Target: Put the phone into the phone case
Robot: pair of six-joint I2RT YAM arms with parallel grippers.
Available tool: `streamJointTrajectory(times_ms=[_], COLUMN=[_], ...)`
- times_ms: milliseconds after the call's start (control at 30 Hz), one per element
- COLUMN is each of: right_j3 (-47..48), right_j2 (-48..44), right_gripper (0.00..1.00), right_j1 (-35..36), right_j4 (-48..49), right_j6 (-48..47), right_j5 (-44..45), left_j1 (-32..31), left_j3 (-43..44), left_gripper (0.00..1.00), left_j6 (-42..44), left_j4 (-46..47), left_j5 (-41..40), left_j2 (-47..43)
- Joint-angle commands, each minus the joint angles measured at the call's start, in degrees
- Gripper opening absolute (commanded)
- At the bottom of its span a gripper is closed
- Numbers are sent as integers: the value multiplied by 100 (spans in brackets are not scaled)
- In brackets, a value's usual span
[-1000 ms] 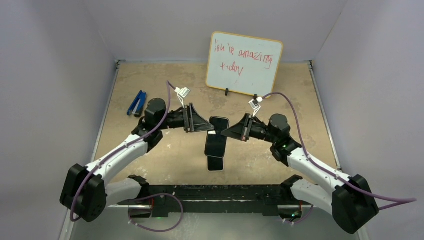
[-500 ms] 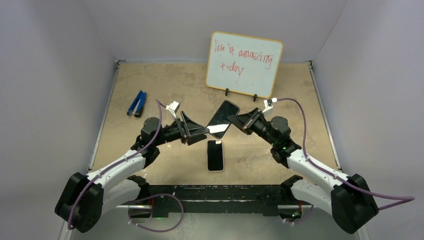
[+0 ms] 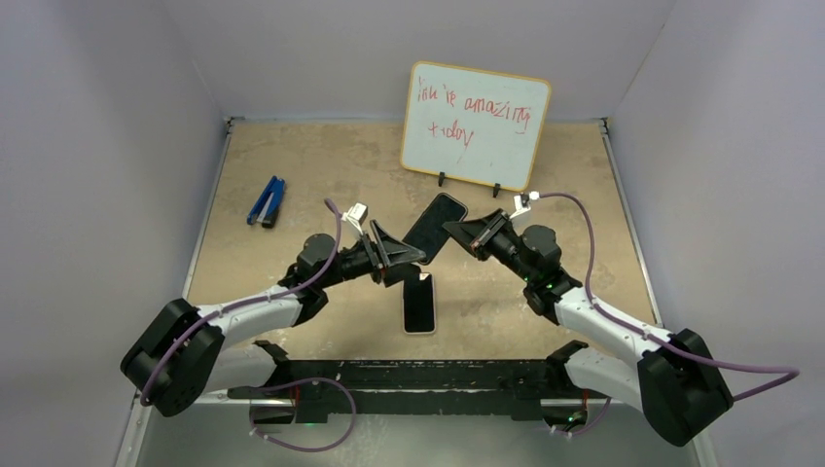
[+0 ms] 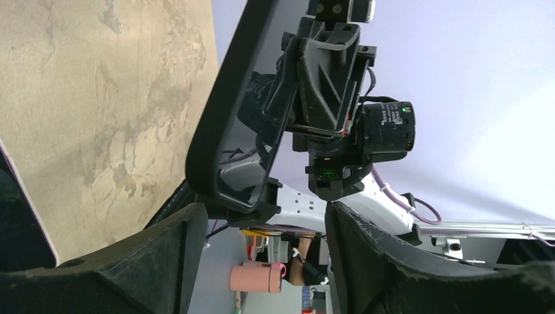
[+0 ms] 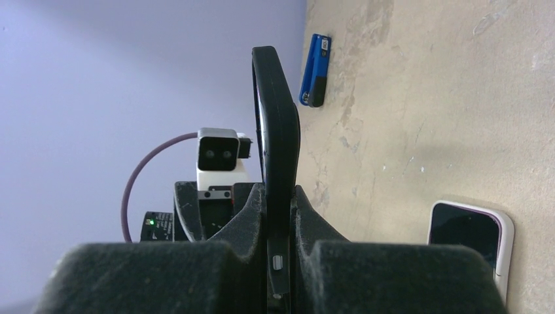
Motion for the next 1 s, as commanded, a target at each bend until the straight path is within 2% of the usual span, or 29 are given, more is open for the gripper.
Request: streamJointTrajectory(times_ms=[0, 167, 500, 667, 967], right_j3=[40, -7, -305, -441, -549], right_j2=[-78, -88, -154, -305, -439], right_gripper=[0, 0, 0, 0, 0], right_j1=[-11, -9, 21, 51, 114], right_j4=[735, 724, 805, 637, 392], right_j6=[198, 179, 291, 150, -203], right_j5=[171, 139, 13, 39, 50], left_j1=[-187, -197, -197, -198, -192], left_j3=[98, 19, -8, -76, 113], left_gripper=[66, 47, 30, 0, 0], left_j6=[-141, -194, -256, -245, 204], left_j4=[450, 511, 504, 343, -1123], left_j5=[-345, -566, -705, -814, -952], left_j2=[119, 115, 220, 204, -1])
